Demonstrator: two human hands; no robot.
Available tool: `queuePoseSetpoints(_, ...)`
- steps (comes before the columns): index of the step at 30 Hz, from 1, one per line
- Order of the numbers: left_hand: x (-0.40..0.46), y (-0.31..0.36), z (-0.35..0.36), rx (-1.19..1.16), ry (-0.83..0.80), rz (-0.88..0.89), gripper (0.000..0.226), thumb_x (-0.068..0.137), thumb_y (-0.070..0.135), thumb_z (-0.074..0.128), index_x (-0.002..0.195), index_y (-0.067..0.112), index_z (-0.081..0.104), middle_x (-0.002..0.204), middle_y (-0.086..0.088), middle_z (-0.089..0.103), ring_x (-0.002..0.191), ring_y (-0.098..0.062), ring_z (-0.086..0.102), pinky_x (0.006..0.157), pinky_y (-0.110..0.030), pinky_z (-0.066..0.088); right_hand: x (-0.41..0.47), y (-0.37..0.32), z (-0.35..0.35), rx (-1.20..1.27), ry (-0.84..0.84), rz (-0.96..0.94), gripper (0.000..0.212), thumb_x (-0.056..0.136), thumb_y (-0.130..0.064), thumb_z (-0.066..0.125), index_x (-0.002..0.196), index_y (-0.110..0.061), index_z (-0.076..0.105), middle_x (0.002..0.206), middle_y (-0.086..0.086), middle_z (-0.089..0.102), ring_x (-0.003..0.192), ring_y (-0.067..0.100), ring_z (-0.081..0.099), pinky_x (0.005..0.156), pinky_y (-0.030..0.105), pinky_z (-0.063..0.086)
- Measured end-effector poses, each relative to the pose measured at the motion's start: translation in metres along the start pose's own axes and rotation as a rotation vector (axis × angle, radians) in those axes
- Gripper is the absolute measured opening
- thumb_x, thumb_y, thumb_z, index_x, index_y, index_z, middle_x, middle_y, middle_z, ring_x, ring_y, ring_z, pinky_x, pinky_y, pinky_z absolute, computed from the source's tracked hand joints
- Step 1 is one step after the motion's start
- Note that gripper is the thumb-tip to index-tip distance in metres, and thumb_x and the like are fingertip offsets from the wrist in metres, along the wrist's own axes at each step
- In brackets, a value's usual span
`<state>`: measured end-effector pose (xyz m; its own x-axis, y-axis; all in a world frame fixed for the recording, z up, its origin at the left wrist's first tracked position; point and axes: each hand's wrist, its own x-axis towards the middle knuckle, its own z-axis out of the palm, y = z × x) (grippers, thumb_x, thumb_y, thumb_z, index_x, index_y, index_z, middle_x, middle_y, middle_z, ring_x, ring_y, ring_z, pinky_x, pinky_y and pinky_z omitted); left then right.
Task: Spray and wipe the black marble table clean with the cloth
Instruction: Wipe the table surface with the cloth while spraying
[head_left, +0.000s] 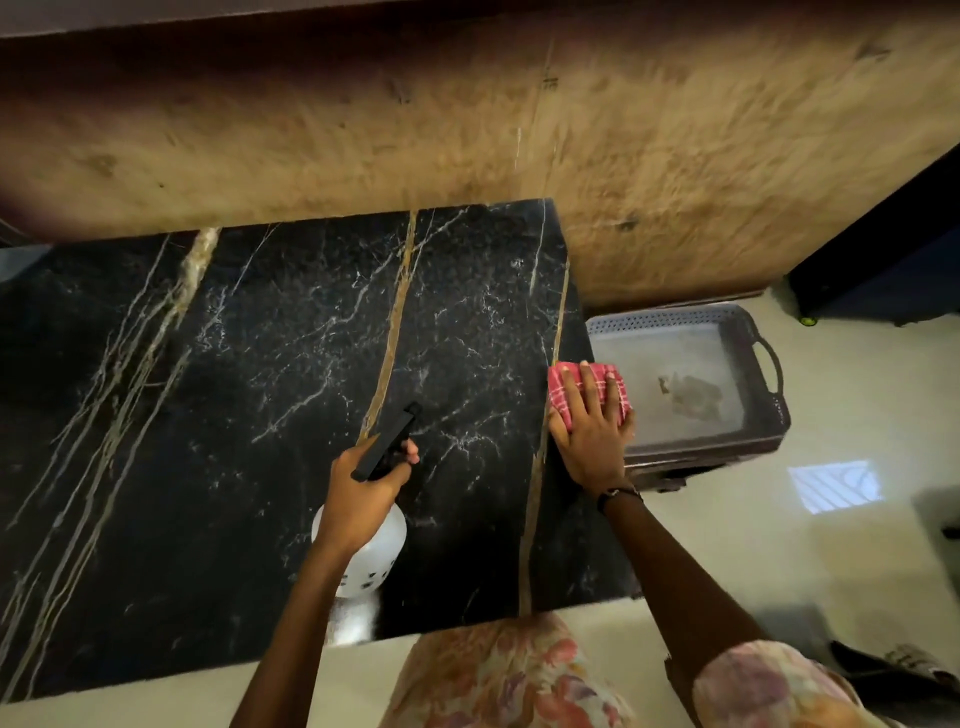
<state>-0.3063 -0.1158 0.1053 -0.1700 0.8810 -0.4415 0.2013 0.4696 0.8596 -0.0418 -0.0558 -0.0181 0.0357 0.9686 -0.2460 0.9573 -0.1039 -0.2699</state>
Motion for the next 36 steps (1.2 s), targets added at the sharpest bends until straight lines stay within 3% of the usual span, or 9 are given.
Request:
queuePoseSetpoints(7,0.090,0.037,0.018,-0.013,0.029,0.028,0.022,0.084,-0.009,0.053,0.082,0.009,0.066,0.066,-0.005,0.061,0.038,-0.002,0.046,0.043,-0.012,0.038,0.126,-0.030,-0.020,0.025,0.056,-0.013,0.075,0.080,-0.057,0.020,0.149,-0.026,0.027,0.157,0.005,0.024,0.145,0.036,0.013,0.109,0.065,0.012)
queuePoseSetpoints(11,0.138,0.057,0.029,-0.039,0.056,0.066,0.020,0.084,-0.010,0.052,0.085,0.004,0.066,0.050,0.006,0.055,0.036,-0.004,0.043,0.042,-0.010,0.034,0.200,-0.045,-0.030,-0.008,0.086,-0.042,0.065,0.091,-0.050,0.038,0.150,-0.028,0.023,0.158,0.001,0.020,0.145,0.035,0.012,0.108,0.065,0.014)
queuePoseSetpoints(15,0.169,0.069,0.036,-0.044,0.079,0.113,0.020,0.084,-0.009,0.054,0.087,0.006,0.067,0.068,0.002,0.062,0.046,0.002,0.054,0.047,-0.010,0.042,0.263,-0.061,-0.039,-0.029,0.078,-0.028,0.065,0.094,-0.050,0.042,0.151,-0.030,0.017,0.159,0.002,0.016,0.146,0.034,0.006,0.110,0.063,0.012)
queuePoseSetpoints(19,0.188,0.068,0.037,-0.044,0.088,0.138,0.022,0.083,-0.010,0.055,0.086,0.008,0.068,0.066,0.006,0.064,0.046,0.001,0.052,0.048,-0.011,0.042,0.312,-0.072,-0.049,-0.022,0.062,-0.051,0.066,0.094,-0.052,0.042,0.151,-0.032,0.014,0.160,0.003,0.014,0.146,0.036,0.005,0.109,0.066,0.014)
queuePoseSetpoints(24,0.191,0.068,0.039,-0.026,0.077,0.165,0.026,0.083,-0.013,0.053,0.087,0.009,0.066,0.059,0.014,0.064,0.049,0.003,0.055,0.050,-0.011,0.043,0.346,-0.078,-0.057,-0.048,0.035,0.008,0.068,0.093,-0.057,0.040,0.150,-0.030,0.015,0.156,0.008,0.020,0.140,0.041,0.017,0.104,0.064,0.027)
queuePoseSetpoints(28,0.190,0.067,0.038,0.000,0.080,0.181,0.025,0.083,-0.013,0.052,0.087,0.007,0.065,0.056,0.014,0.061,0.048,0.003,0.054,0.050,-0.013,0.043,0.355,-0.081,-0.060,0.062,0.051,0.092,0.067,0.094,-0.054,0.040,0.149,-0.023,0.020,0.149,0.014,0.026,0.130,0.044,0.029,0.097,0.059,0.038)
queuePoseSetpoints(31,0.189,0.068,0.039,-0.013,0.089,0.173,0.027,0.083,-0.012,0.054,0.084,0.012,0.066,0.070,0.006,0.064,0.051,0.002,0.055,0.052,-0.015,0.044,0.350,-0.079,-0.059,0.137,0.085,0.137,0.069,0.094,-0.055,0.039,0.149,-0.019,0.019,0.148,0.017,0.029,0.126,0.043,0.035,0.094,0.055,0.043)
queuePoseSetpoints(36,0.192,0.066,0.038,-0.005,0.100,0.206,0.032,0.081,-0.012,0.056,0.082,0.018,0.066,0.086,0.004,0.068,0.073,-0.012,0.061,0.068,-0.014,0.048,0.314,-0.080,-0.046,0.120,0.196,0.236,0.068,0.096,-0.053,0.033,0.151,-0.017,0.015,0.153,0.017,0.026,0.130,0.042,0.035,0.097,0.055,0.041)
